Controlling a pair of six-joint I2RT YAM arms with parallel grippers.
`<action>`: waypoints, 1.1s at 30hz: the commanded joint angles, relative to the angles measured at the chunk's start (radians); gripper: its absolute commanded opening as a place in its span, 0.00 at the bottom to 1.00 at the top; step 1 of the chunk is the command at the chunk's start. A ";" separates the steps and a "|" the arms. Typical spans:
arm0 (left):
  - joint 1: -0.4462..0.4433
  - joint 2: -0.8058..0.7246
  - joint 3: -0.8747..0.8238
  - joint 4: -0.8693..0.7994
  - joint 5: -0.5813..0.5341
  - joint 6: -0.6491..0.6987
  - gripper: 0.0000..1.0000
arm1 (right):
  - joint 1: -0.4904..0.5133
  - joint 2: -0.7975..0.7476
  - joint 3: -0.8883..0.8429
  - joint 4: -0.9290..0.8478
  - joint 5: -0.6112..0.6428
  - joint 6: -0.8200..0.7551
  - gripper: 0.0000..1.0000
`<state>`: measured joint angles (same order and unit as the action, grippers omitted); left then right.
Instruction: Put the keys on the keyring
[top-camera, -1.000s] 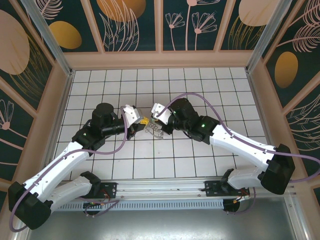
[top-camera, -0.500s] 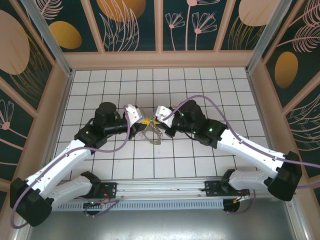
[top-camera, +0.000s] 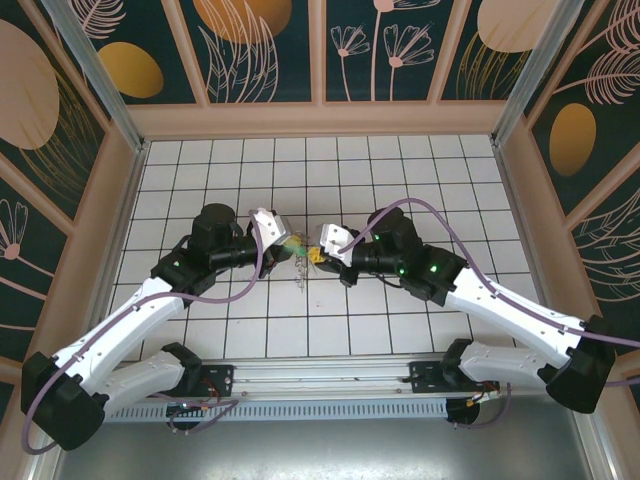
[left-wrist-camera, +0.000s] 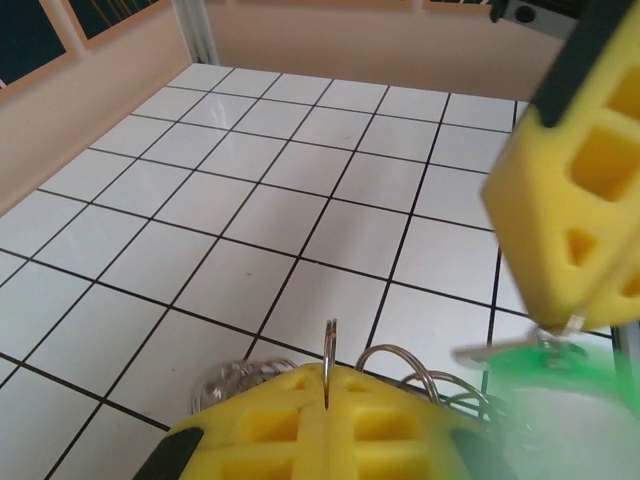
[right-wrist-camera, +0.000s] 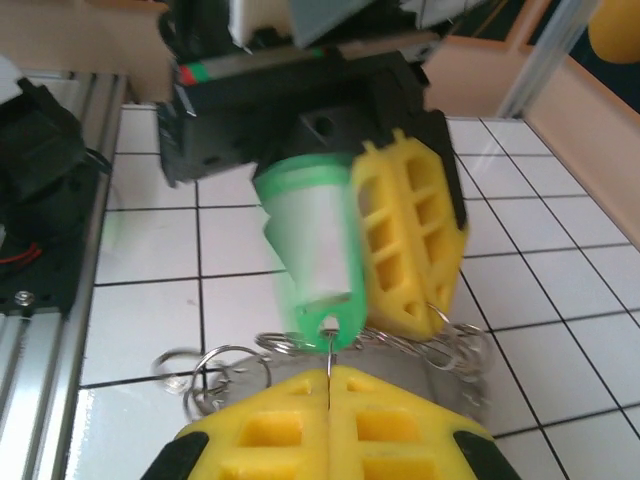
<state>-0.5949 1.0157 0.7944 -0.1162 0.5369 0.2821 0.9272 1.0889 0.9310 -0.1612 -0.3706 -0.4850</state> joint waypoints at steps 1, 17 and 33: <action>0.003 -0.004 0.038 0.038 -0.001 -0.010 0.00 | 0.010 -0.001 0.010 0.008 -0.042 0.008 0.00; 0.002 -0.069 0.028 0.005 -0.056 0.024 0.00 | 0.000 0.067 0.076 -0.066 0.188 0.055 0.00; 0.002 -0.074 0.035 -0.008 -0.112 0.051 0.00 | -0.003 0.000 0.080 -0.093 0.274 0.041 0.00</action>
<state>-0.5949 0.9550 0.7956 -0.1398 0.4175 0.3138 0.9264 1.1015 0.9756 -0.2352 -0.1204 -0.4377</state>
